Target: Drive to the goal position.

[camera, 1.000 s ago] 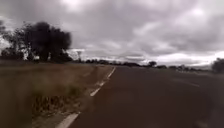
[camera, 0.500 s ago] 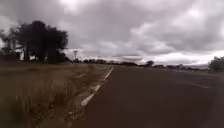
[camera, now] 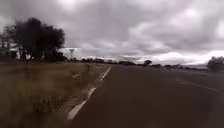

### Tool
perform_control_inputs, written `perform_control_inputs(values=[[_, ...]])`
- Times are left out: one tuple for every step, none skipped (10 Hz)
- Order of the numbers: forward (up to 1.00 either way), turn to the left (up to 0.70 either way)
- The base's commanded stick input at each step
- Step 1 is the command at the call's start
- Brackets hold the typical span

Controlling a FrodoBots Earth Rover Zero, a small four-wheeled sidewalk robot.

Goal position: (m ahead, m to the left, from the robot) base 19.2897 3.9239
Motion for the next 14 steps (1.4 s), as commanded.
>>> perform_control_inputs(values=[[0.85, 0.00], [0.85, 0.00], [0.85, 0.00], [0.85, 0.00], [0.85, 0.00], [0.85, -0.07], [0.85, -0.08], [0.85, -0.01], [0.85, 0.00], [0.85, 0.00], [0.85, -0.28], [0.85, 0.00], [0.85, 0.00], [0.85, 0.00]])
